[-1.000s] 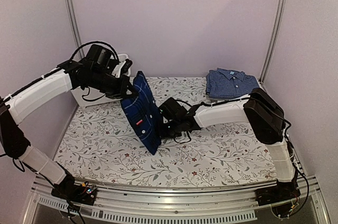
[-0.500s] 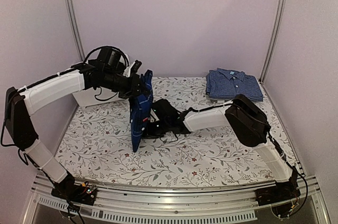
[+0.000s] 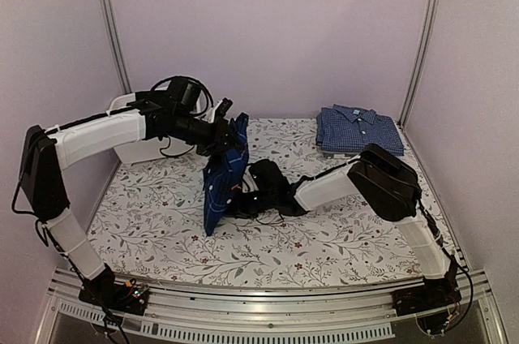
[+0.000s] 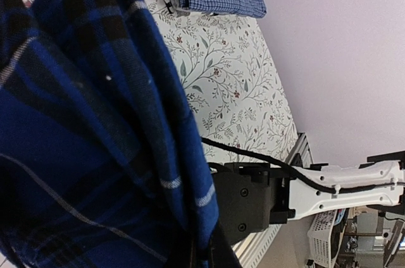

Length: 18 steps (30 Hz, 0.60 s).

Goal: Fold and stack the long sleeve shirts
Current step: Turn over the square-folded shirt at the center of the board.

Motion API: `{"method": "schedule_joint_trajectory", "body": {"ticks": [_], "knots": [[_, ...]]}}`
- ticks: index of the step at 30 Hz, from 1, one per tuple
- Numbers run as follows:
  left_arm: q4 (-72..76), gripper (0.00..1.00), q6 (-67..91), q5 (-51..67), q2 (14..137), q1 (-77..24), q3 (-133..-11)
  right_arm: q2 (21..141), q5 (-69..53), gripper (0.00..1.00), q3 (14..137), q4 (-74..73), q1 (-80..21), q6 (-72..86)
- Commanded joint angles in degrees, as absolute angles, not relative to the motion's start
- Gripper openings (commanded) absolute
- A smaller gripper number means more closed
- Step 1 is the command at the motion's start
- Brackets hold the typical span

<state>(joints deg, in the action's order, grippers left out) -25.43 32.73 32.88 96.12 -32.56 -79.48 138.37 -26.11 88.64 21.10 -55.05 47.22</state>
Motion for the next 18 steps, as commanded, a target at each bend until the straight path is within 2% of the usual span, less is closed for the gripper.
{"method": "schedule_joint_trajectory", "body": {"ticks": [1, 4, 9, 17, 18], "knots": [[-22.5, 0.0, 32.4, 34.8, 97.4, -33.5, -81.2, 132.0, -24.0, 0.31, 81.7, 23.7, -54.0, 49.7], [-22.6, 0.0, 32.1, 35.4, 98.5, -33.8, -81.7, 129.5, -21.4, 0.28, 77.4, 23.8, -53.2, 50.4], [-22.4, 0.0, 31.8, 35.9, 101.0, -34.9, -82.6, 122.5, -16.9, 0.29, 68.9, 23.7, -52.2, 50.4], [-21.8, 0.0, 32.5, 32.8, 107.2, -39.4, -86.4, 102.0, -4.0, 0.38, 52.1, 11.1, -49.7, 48.9], [-21.9, 0.06, 32.8, 31.8, 108.6, -40.6, -87.4, 99.5, -2.1, 0.41, 50.0, 8.9, -49.3, 48.8]]}}
